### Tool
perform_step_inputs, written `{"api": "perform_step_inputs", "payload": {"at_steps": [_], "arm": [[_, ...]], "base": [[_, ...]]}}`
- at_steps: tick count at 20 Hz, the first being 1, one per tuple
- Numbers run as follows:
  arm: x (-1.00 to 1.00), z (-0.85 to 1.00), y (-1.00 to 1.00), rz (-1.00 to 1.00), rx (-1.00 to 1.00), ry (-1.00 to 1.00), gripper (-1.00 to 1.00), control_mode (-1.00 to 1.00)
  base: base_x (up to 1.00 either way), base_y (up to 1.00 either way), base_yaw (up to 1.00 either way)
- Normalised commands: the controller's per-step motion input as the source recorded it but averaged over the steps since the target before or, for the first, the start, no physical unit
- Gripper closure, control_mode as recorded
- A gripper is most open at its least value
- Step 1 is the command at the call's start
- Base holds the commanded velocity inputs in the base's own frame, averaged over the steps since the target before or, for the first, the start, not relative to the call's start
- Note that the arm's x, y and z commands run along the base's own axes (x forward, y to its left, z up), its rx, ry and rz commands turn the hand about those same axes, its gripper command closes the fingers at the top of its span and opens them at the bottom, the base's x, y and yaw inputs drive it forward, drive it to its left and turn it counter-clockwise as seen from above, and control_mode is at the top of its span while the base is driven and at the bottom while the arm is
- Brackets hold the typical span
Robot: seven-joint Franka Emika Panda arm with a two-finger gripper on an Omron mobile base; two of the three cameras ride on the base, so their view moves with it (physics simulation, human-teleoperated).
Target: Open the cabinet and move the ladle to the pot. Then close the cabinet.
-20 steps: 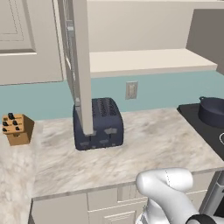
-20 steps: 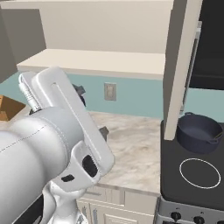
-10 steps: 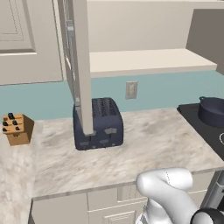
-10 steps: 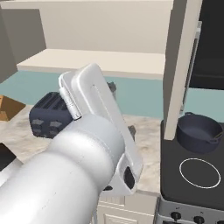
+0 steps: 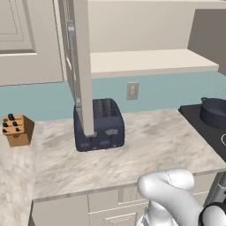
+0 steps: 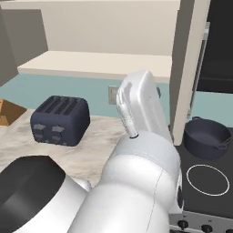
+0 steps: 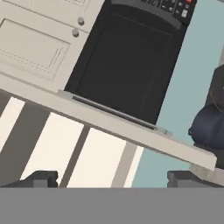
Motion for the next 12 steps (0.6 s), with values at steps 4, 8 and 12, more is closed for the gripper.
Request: {"api": "perform_step_inputs", "payload": {"at_steps": [4,8,12], "arm": [[0.02,-0.16,-0.44,0.0,0.09,-0.05,-1.0,-1.0],[0.0,-0.16,-0.4,0.04,0.04,-0.02,-1.0,-1.0],[0.0,0.0,-0.32,0.07,0.02,0.0,-1.0,-1.0]], "base": [[0.0,0.0,0.0],[0.0,0.0,0.0],[0.0,0.0,0.0]]}}
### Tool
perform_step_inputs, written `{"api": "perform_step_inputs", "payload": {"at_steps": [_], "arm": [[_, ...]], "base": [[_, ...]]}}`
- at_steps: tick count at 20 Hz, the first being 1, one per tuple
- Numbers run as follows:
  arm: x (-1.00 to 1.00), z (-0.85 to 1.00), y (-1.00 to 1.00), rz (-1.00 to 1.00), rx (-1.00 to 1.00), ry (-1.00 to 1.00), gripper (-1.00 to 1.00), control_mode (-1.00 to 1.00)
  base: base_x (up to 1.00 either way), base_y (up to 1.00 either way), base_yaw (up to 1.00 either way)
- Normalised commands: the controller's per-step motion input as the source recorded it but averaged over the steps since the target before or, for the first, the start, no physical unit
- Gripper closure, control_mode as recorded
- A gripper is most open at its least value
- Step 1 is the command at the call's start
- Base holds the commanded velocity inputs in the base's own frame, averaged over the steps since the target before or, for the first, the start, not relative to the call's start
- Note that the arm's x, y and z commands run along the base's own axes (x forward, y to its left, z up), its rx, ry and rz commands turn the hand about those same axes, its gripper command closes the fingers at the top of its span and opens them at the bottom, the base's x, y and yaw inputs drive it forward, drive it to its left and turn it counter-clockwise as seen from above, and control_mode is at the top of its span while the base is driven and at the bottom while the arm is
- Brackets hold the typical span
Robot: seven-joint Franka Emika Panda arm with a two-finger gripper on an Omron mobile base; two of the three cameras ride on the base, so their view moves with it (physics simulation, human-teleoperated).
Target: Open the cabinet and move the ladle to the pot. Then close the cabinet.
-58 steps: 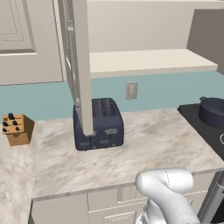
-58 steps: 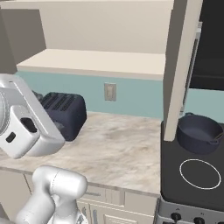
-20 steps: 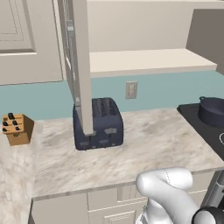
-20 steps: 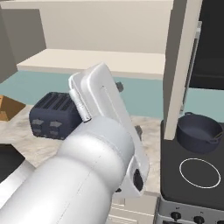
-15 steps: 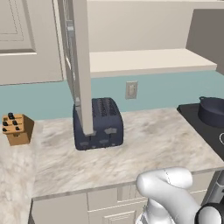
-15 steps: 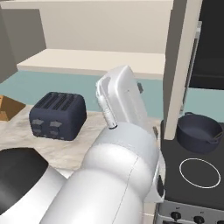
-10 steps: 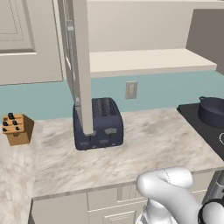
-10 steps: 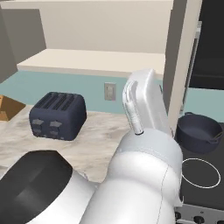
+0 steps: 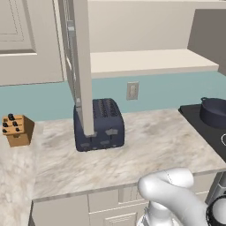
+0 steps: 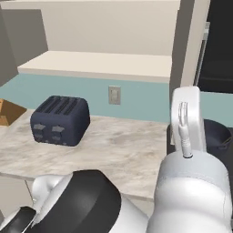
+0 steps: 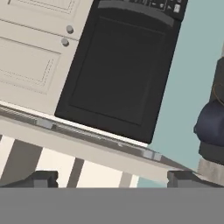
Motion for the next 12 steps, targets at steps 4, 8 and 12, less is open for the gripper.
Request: {"api": "perform_step_inputs", "payload": {"at_steps": [4,8,12], "arm": [[0.16,0.0,-0.24,0.17,0.11,0.04,-1.0,-1.0],[0.14,0.0,-0.08,0.27,0.29,0.12,-1.0,-1.0],[0.0,-0.06,-0.16,0.24,0.34,0.01,-1.0,-1.0]], "base": [[0.0,0.0,0.0],[0.0,0.0,0.0],[0.0,0.0,0.0]]}}
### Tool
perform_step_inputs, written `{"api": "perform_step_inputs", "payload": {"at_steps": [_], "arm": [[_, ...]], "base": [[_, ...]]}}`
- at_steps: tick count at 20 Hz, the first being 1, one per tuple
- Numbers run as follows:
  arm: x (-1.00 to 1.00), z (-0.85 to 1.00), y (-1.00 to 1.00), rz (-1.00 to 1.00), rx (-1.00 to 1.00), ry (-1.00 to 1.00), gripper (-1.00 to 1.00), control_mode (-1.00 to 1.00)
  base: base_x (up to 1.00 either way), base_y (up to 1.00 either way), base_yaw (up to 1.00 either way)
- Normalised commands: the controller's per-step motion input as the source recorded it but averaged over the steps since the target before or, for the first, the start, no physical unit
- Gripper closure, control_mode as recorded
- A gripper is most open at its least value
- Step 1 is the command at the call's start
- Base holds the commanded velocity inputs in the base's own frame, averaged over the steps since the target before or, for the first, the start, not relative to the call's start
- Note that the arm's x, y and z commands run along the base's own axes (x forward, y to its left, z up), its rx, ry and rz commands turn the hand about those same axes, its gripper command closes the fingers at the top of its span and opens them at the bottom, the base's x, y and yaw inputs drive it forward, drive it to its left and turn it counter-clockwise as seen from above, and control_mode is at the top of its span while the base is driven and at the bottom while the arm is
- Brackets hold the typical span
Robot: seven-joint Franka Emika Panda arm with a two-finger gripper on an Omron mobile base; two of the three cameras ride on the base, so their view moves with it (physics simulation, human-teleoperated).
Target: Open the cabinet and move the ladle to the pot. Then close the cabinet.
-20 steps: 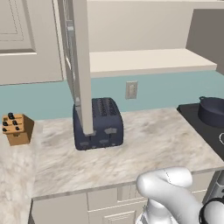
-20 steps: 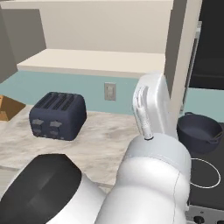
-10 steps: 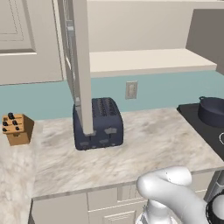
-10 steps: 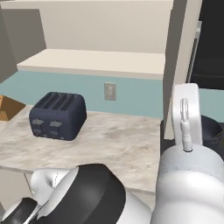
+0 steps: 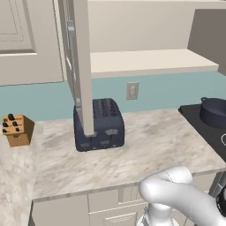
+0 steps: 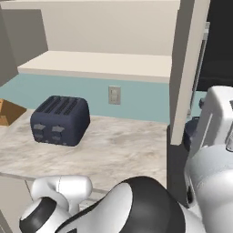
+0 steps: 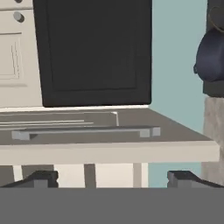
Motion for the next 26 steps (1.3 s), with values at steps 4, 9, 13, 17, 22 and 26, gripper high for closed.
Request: {"api": "perform_step_inputs", "payload": {"at_steps": [4,9,13,17,22,26], "arm": [[0.0,-0.01,-0.14,0.15,0.24,0.0,-1.0,-1.0],[0.06,0.0,-0.12,0.04,0.13,0.0,-1.0,-1.0],[0.3,0.0,0.0,0.0,0.0,0.0,-1.0,-1.0],[0.42,-0.03,0.0,0.0,0.0,0.0,-1.0,-1.0],[0.42,-0.13,0.0,0.0,0.0,0.0,-1.0,-1.0],[0.3,-0.24,0.0,0.02,0.0,0.0,-1.0,-1.0]], "base": [[0.0,0.0,0.0],[0.0,0.0,0.0],[0.0,0.0,0.0],[0.0,0.0,0.0],[0.0,0.0,0.0],[0.0,0.0,0.0]]}}
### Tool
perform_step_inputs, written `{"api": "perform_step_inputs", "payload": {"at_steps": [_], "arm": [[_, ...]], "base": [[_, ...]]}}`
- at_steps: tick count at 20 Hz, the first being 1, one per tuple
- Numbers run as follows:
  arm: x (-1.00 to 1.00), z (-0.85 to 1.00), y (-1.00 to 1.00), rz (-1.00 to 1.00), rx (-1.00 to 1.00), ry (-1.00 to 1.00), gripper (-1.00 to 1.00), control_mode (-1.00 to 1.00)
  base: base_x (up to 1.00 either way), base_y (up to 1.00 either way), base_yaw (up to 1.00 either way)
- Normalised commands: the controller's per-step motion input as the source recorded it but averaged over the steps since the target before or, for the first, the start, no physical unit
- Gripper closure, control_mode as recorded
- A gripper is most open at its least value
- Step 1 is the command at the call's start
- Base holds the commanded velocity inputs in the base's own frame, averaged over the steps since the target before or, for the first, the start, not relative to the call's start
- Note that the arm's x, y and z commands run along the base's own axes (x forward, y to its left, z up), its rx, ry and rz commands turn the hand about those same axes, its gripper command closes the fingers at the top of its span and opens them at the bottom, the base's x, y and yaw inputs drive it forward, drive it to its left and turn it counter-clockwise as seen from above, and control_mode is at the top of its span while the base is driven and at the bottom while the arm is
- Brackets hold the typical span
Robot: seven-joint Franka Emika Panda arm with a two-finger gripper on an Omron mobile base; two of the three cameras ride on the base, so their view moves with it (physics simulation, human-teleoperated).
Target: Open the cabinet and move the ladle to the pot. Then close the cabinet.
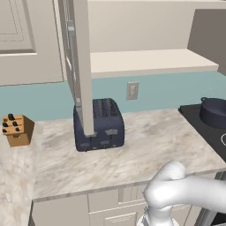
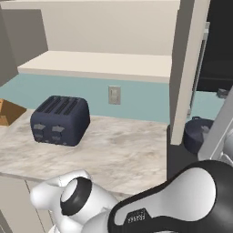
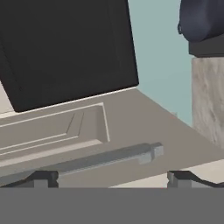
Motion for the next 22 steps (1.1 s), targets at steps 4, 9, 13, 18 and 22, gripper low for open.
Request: {"api": "perform_step_inputs", "payload": {"at_steps": [4,9,13,18,22], "arm": [[0.3,-0.18,0.0,0.04,0.0,0.0,-1.0,-1.0],[0.25,-0.14,0.16,0.05,0.0,-0.01,-1.0,-1.0],[0.0,-0.13,0.43,0.06,-0.01,-0.11,-1.0,-1.0],[0.06,0.0,0.25,0.06,0.0,-0.12,-1.0,-1.0],[0.38,-0.09,0.0,0.06,0.03,-0.04,-1.0,-1.0]], "base": [[0.0,0.0,0.0],[0.0,0.0,0.0],[0.0,0.0,0.0],[0.0,0.0,0.0],[0.0,0.0,0.0]]}}
